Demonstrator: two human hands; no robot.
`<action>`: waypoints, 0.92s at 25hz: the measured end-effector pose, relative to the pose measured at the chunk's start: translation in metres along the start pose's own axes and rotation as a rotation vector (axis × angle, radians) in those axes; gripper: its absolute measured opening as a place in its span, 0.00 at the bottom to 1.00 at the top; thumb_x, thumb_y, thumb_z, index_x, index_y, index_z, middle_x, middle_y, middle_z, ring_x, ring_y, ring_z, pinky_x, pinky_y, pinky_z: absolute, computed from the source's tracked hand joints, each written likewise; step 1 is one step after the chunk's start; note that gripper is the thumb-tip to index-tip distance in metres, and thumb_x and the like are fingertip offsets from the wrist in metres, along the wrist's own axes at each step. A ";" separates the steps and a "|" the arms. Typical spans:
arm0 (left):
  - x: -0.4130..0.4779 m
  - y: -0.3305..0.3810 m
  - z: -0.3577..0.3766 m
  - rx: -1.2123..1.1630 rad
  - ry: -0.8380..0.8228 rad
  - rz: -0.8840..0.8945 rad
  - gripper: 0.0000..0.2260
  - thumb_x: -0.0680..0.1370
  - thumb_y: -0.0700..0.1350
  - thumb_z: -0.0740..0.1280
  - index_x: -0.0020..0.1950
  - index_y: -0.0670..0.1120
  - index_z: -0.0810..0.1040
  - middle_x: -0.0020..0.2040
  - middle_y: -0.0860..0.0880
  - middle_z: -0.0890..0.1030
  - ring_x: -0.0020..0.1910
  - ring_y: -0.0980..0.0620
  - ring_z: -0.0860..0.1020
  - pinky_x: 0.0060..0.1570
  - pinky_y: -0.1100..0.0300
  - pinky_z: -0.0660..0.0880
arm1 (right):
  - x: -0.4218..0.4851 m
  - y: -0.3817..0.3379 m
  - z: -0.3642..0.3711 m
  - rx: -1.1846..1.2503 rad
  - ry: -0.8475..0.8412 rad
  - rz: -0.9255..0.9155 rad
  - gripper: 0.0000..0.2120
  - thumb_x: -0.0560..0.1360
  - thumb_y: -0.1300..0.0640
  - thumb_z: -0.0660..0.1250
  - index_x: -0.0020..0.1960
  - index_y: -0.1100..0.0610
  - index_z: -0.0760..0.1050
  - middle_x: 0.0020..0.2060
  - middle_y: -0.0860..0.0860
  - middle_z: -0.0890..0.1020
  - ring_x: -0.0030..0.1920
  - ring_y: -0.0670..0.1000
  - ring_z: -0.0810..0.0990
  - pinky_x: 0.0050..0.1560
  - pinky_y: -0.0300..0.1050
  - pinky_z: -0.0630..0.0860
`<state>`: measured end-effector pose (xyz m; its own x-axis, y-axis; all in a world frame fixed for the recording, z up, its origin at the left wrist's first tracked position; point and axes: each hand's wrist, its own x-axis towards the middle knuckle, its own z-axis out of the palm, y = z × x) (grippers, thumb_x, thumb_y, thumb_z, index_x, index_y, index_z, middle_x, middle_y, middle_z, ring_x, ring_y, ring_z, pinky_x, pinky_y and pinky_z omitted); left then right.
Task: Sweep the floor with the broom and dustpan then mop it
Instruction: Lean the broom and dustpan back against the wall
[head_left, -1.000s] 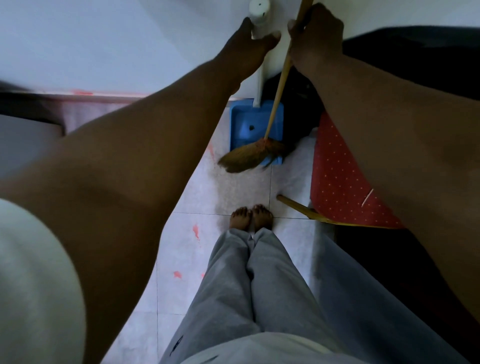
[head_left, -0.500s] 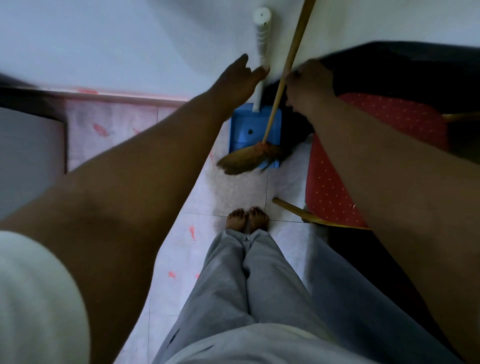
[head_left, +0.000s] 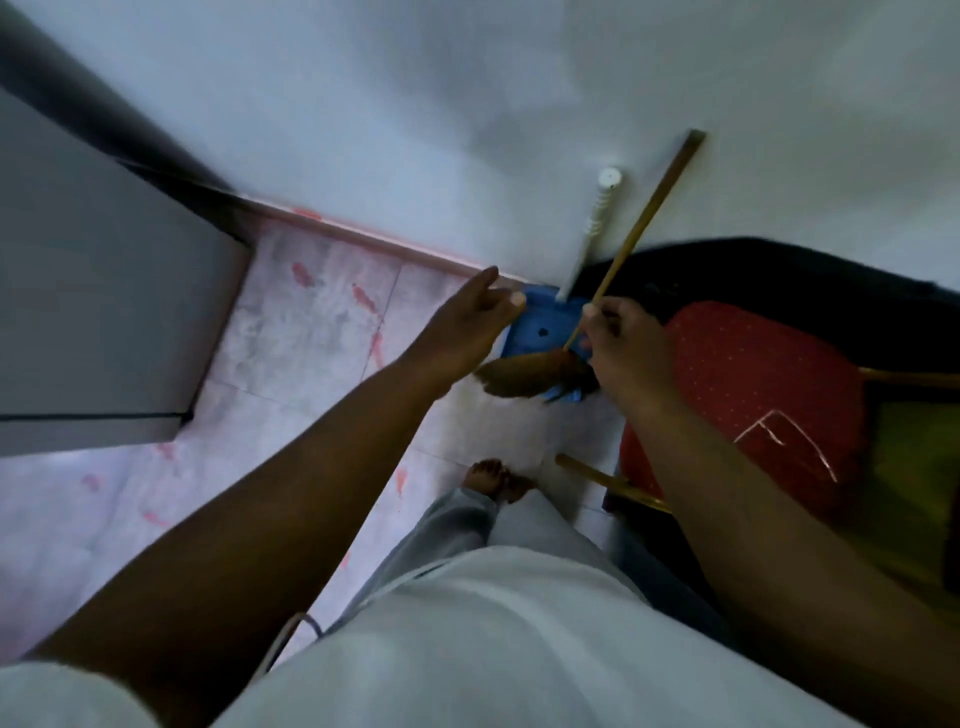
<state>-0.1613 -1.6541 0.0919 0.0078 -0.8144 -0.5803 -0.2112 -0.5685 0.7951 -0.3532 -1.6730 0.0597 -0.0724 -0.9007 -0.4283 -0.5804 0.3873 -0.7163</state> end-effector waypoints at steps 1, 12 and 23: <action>-0.024 -0.009 -0.006 -0.006 0.004 0.002 0.28 0.80 0.56 0.63 0.79 0.55 0.58 0.73 0.52 0.70 0.68 0.54 0.71 0.55 0.64 0.69 | -0.020 0.001 0.001 0.020 -0.039 -0.015 0.18 0.79 0.45 0.61 0.62 0.54 0.75 0.54 0.54 0.82 0.53 0.54 0.81 0.55 0.53 0.78; -0.247 -0.109 -0.019 -0.484 0.519 -0.131 0.32 0.74 0.61 0.65 0.76 0.58 0.61 0.66 0.60 0.74 0.64 0.57 0.74 0.51 0.66 0.70 | -0.145 -0.008 -0.015 -0.096 -0.629 -0.302 0.18 0.80 0.52 0.63 0.69 0.54 0.73 0.59 0.45 0.77 0.58 0.41 0.75 0.46 0.18 0.66; -0.435 -0.225 0.029 -0.852 1.026 -0.073 0.35 0.68 0.69 0.68 0.73 0.62 0.65 0.66 0.64 0.76 0.65 0.63 0.73 0.65 0.59 0.69 | -0.254 -0.061 0.097 -0.425 -1.099 -0.589 0.38 0.61 0.20 0.56 0.64 0.39 0.73 0.65 0.42 0.77 0.65 0.46 0.75 0.70 0.53 0.68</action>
<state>-0.1455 -1.1687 0.1607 0.7992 -0.2837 -0.5299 0.4901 -0.2028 0.8478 -0.2206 -1.4485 0.1592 0.8530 -0.2059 -0.4796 -0.5209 -0.2787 -0.8068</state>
